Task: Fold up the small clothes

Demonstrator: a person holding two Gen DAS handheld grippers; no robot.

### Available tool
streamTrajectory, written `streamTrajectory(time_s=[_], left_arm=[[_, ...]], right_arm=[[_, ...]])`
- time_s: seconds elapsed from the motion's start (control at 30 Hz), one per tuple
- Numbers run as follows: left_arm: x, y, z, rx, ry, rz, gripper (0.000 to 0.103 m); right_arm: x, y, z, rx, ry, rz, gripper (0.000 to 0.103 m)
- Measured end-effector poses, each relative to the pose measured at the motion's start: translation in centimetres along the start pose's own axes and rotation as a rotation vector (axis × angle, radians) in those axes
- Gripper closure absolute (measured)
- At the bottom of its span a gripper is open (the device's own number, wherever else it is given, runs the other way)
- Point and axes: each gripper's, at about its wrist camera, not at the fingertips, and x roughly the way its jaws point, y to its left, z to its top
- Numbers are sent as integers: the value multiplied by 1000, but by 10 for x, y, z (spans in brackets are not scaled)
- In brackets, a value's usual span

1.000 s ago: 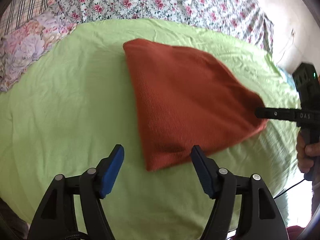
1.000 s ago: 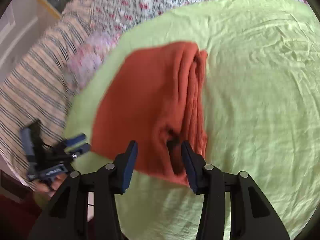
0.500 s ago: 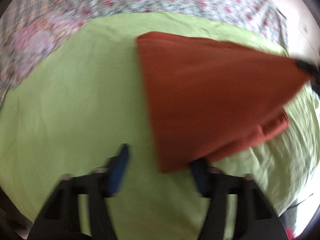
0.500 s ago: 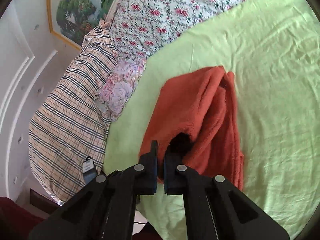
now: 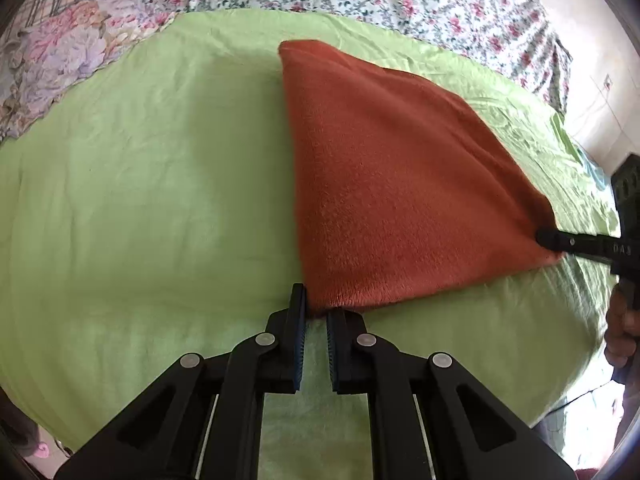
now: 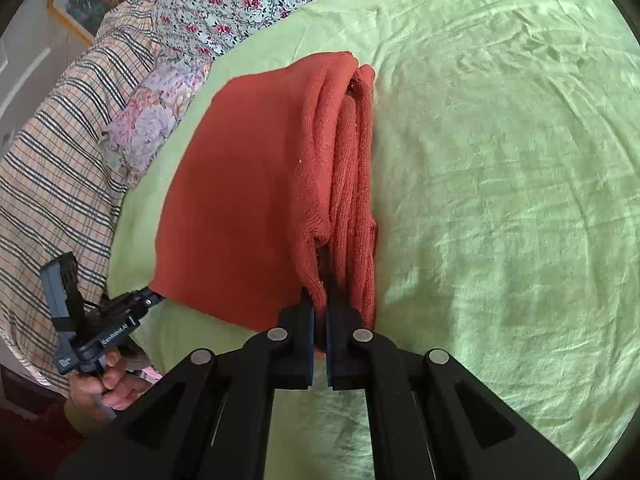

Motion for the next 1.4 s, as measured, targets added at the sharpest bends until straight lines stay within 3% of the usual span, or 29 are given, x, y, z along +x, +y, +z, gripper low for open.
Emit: streamTrajectory(time_s=[0.13, 0.2, 0.3, 0.57, 0.8, 0.83, 0.9, 1.03, 1.07, 1.13, 1.3, 1.4], left_arm=[[-29, 1, 1, 37, -13, -83, 93], [-43, 0, 2, 52, -42, -116, 86], [-54, -6, 10, 69, -90, -160, 83], [-14, -20, 29, 65, -59, -188, 83], [19, -20, 21, 56, 13, -198, 83], [20, -19, 21, 45, 12, -205, 83], [20, -18, 22, 32, 16, -217, 82], [20, -20, 27, 25, 33, -247, 82], [21, -22, 26, 22, 37, -256, 82], [22, -25, 23, 20, 47, -260, 82], [25, -30, 22, 29, 54, -259, 79], [26, -32, 23, 28, 60, -258, 76]], right_arm=[[-13, 0, 6, 8, 5, 18, 91], [-24, -2, 12, 20, -24, 40, 83], [-33, -7, 33, 35, -78, 75, 81], [14, -13, 100, 50, -106, 81, 81], [50, -28, 122, 94, -60, 66, 77], [54, -29, 122, 98, -54, 67, 77], [55, -26, 123, 81, -50, 62, 92], [32, -13, 131, 28, -101, 64, 94], [21, -7, 134, 7, -135, 64, 99], [12, -4, 138, -34, -171, -4, 99], [50, -32, 132, 4, -64, -83, 100], [63, -42, 125, 38, -45, -86, 100]])
